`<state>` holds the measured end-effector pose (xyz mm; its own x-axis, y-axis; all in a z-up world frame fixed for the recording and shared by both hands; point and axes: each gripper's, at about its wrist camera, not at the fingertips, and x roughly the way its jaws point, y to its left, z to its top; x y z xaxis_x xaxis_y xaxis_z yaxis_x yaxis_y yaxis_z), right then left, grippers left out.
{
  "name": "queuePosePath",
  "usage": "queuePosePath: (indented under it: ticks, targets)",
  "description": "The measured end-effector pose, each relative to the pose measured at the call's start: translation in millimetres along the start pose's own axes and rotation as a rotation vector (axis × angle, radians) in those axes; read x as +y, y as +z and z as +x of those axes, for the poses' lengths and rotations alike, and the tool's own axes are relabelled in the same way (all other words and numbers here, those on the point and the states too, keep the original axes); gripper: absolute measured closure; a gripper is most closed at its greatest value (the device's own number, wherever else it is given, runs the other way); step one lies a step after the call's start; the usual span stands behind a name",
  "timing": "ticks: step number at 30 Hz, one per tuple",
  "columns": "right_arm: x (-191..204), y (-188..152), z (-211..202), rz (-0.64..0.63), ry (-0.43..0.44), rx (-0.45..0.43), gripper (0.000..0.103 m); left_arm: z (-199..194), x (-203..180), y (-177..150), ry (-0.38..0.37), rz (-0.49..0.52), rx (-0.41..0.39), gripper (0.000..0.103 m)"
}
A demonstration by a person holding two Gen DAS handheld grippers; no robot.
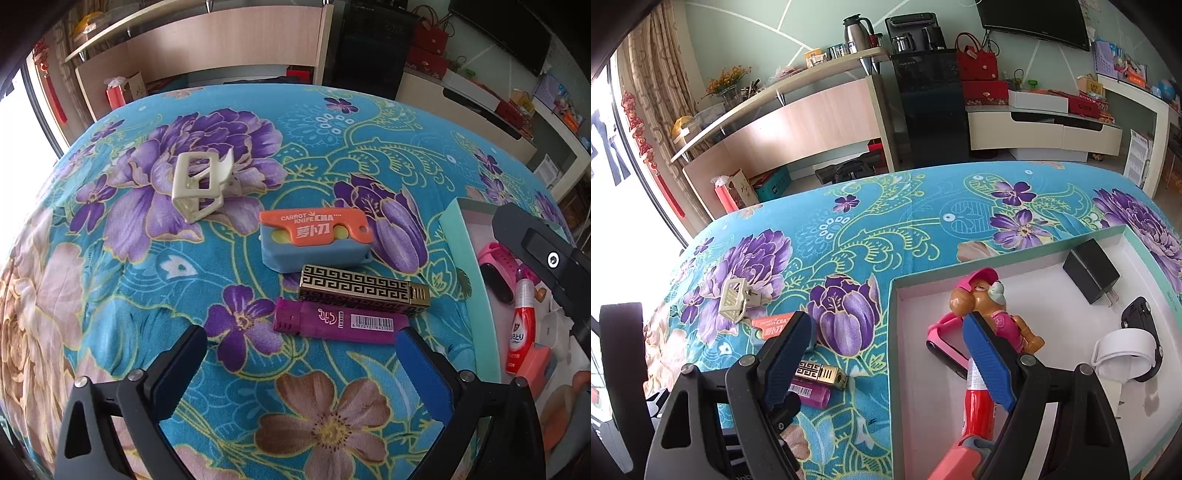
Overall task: Organize rigid objects
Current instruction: 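Withdraw both tools from the tray back over the remaining pile, then grasp the gold-black harmonica with the right gripper while the left gripper nears the purple lighter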
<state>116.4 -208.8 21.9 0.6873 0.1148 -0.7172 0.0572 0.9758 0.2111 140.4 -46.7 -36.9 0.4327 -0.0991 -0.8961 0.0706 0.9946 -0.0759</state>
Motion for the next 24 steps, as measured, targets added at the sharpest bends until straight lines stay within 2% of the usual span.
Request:
queuePosePath:
  ticks: [5, 10, 14, 17, 24]
  targets:
    - [-1, 0, -1, 0.008, 0.009, -0.002, 0.018, 6, -15, -1, 0.018, 0.051, 0.006, 0.000]
    - [-2, 0, 0, 0.008, 0.012, -0.001, 0.018, 6, -13, -1, 0.022, 0.045, -0.005, 0.000]
    - [-2, 0, 0, 0.008, 0.012, 0.000, 0.018, 2, -11, -2, 0.009, 0.038, -0.011, 0.014]
    - [-1, 0, 0, 0.005, 0.009, 0.001, 0.018, 1, -10, -1, 0.003, 0.035, -0.012, 0.019]
    - [1, -2, 2, -0.004, 0.004, 0.006, 0.018, 0, -3, 1, -0.012, 0.008, -0.014, 0.021]
